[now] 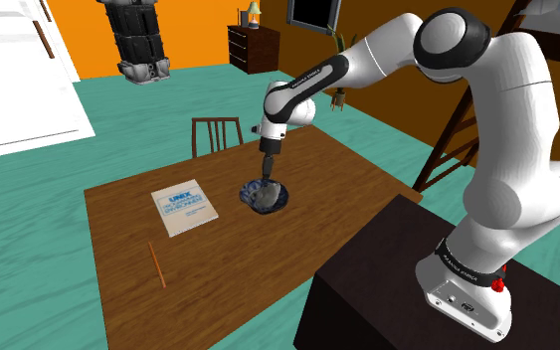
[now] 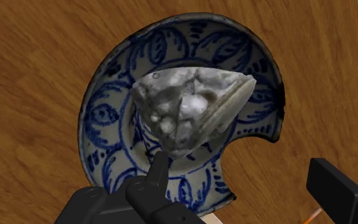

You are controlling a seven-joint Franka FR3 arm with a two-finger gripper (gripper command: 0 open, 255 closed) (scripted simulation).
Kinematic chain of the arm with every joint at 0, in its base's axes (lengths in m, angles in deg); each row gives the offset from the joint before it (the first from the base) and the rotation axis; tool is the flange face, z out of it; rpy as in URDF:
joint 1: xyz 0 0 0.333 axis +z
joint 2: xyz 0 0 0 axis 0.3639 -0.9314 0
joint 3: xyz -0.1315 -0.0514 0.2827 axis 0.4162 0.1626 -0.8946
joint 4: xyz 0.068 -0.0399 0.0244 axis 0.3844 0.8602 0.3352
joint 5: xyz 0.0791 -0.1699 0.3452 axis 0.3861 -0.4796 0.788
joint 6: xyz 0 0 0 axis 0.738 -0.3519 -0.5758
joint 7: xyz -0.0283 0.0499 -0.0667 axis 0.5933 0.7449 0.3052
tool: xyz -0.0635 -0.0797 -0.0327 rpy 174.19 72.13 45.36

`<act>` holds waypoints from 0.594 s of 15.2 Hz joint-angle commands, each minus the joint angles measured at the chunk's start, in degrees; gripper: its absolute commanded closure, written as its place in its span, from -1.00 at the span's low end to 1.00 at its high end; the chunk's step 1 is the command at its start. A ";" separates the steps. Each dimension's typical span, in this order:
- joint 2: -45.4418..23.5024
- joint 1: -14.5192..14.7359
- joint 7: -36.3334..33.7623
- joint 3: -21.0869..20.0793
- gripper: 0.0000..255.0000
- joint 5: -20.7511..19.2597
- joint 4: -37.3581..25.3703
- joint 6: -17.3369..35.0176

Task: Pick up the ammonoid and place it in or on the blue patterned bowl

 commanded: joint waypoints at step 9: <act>1.95 -1.20 0.36 -0.59 -1.00 0.58 -2.21 -4.31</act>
